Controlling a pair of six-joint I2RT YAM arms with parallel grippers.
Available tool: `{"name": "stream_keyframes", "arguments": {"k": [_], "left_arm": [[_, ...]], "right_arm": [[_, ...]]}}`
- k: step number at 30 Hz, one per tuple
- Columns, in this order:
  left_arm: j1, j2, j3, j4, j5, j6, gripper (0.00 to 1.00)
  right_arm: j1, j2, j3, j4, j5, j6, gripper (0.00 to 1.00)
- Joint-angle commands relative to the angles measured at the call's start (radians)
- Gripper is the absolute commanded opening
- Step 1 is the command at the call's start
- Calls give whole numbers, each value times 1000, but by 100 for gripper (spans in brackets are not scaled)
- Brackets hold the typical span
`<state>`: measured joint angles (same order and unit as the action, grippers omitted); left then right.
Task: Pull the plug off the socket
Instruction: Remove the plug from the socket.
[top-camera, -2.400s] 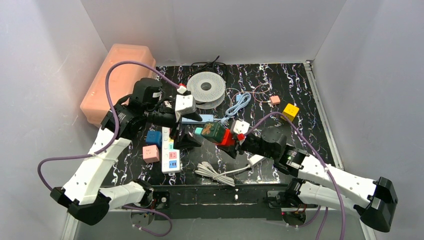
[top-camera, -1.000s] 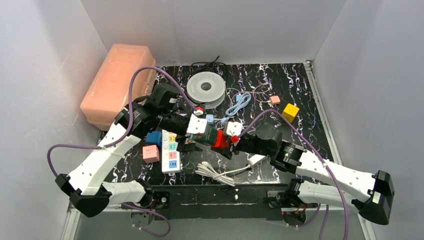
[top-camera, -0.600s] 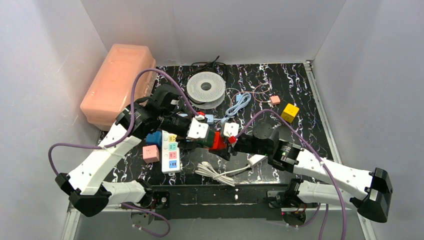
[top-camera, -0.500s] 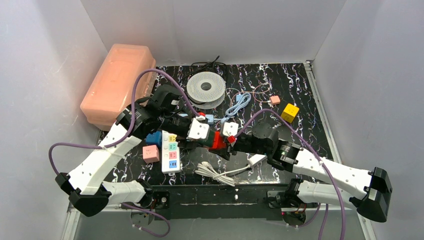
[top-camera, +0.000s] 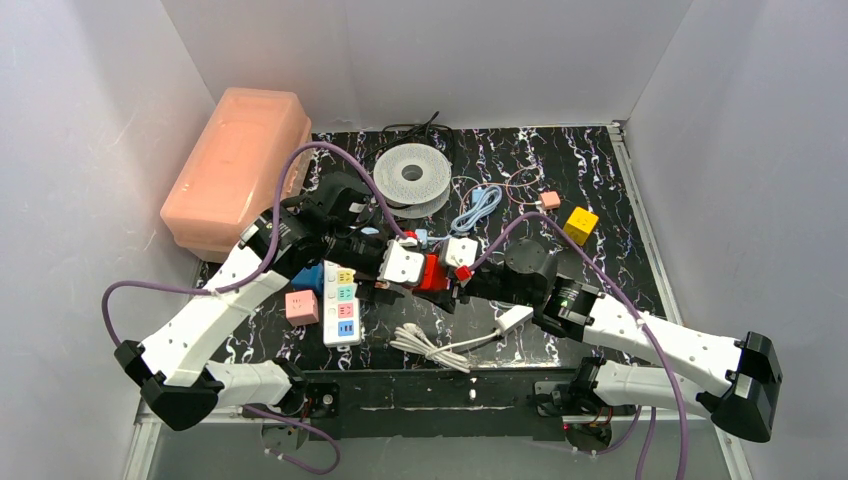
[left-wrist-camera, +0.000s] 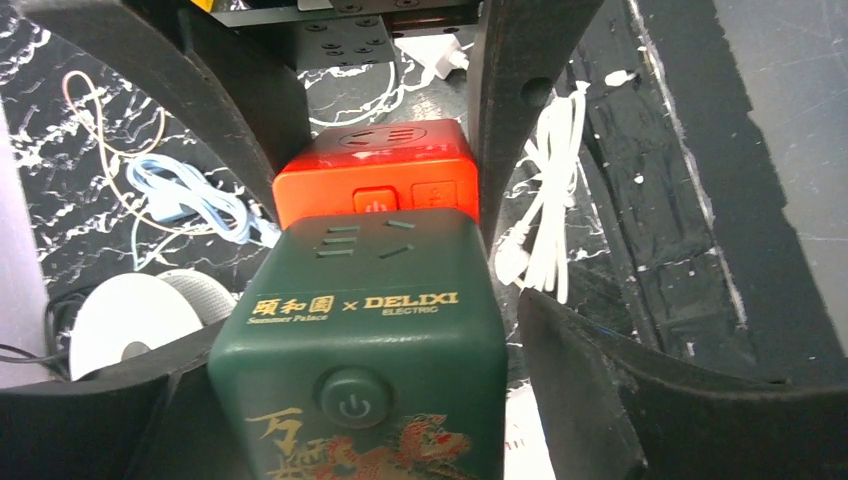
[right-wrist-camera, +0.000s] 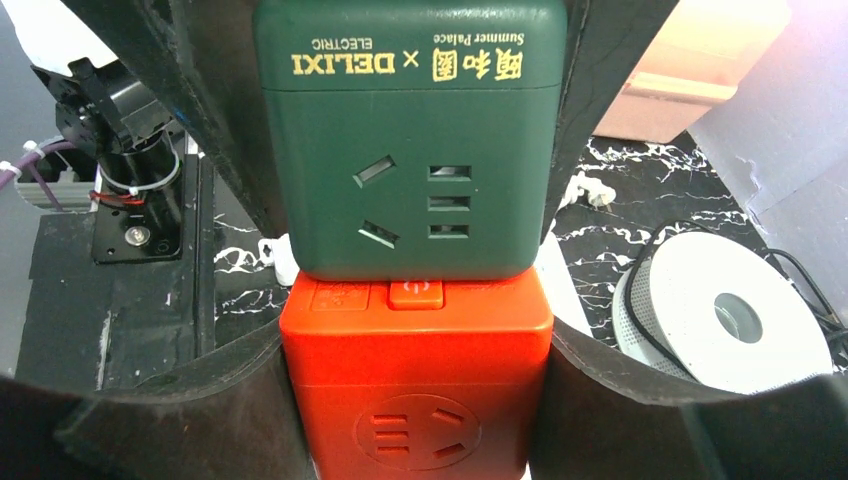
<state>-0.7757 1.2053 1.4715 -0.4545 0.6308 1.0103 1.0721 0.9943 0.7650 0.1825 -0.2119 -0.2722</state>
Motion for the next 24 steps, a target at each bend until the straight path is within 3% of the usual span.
{"name": "stream_keyframes", "arguments": {"k": [1, 4, 12, 16, 21, 24], "left_arm": [[-5, -7, -2, -44, 34, 4, 71], [-5, -7, 14, -43, 45, -2, 58], [-5, -22, 18, -38, 45, -18, 56], [-5, -32, 22, -31, 44, -25, 68], [-5, -44, 17, -27, 58, -47, 75], [-6, -46, 9, -26, 57, -43, 75]], "right_arm": [[5, -18, 68, 144, -7, 0, 1], [5, -13, 68, 138, -11, -1, 1], [5, -2, 64, 119, -20, -5, 1], [5, 4, 63, 110, -22, -8, 1], [5, 1, 59, 110, -22, -8, 1], [5, 3, 62, 112, -21, -9, 1]]}}
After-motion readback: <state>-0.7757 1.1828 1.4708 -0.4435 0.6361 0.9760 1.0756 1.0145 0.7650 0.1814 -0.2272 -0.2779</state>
